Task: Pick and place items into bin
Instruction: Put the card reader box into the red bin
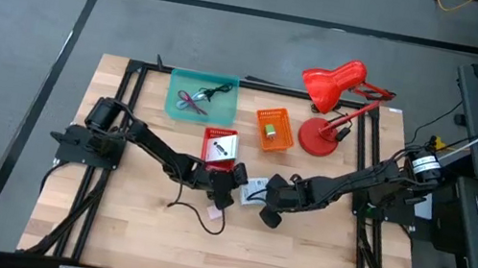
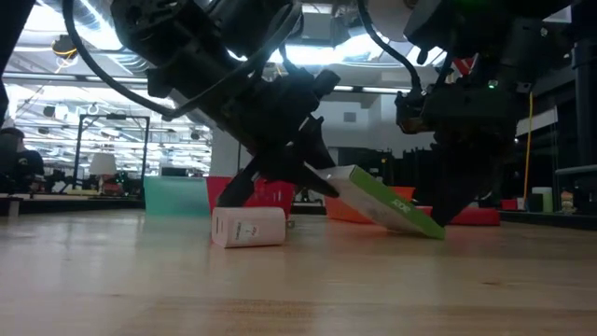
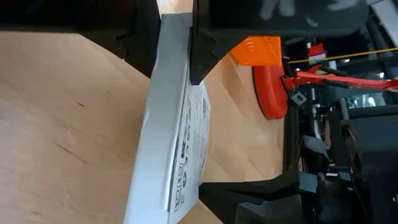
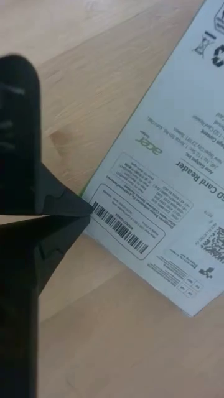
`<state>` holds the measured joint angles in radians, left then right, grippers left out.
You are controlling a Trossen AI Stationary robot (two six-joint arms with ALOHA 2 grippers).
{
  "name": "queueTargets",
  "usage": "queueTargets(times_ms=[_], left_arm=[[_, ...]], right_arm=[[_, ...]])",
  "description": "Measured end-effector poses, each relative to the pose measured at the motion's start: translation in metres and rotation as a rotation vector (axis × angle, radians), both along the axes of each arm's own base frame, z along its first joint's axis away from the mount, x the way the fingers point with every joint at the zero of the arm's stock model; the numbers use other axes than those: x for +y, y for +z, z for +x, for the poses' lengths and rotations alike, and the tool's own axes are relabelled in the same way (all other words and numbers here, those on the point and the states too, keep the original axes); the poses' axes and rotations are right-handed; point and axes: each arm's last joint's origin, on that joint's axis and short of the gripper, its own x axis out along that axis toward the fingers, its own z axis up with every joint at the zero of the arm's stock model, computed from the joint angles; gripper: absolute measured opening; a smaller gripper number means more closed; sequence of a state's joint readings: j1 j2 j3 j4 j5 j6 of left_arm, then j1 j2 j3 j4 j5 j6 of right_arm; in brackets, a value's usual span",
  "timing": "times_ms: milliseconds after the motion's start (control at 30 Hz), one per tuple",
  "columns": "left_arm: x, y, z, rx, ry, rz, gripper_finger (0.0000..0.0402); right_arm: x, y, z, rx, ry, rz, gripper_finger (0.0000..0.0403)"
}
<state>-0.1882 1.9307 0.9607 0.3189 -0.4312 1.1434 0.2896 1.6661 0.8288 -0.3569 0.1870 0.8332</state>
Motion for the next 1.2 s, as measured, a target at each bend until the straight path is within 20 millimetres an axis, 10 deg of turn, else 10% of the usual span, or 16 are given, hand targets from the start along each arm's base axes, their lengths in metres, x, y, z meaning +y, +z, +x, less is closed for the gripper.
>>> queueTargets(times_ms=[467, 1200], left_arm=[[-0.006, 0.021, -0.008, -0.047, 0.074, 0.036, 0.0042], [-0.003, 0.11, -0.057, -0.152, 0.201, -0.478, 0.0041]], right_arm=[[0.006, 0.033, -0.011, -0.124, 0.029, -0.067, 0.0], [0.045, 0.05, -0.031, -0.248, 0.186, -0.292, 0.0]])
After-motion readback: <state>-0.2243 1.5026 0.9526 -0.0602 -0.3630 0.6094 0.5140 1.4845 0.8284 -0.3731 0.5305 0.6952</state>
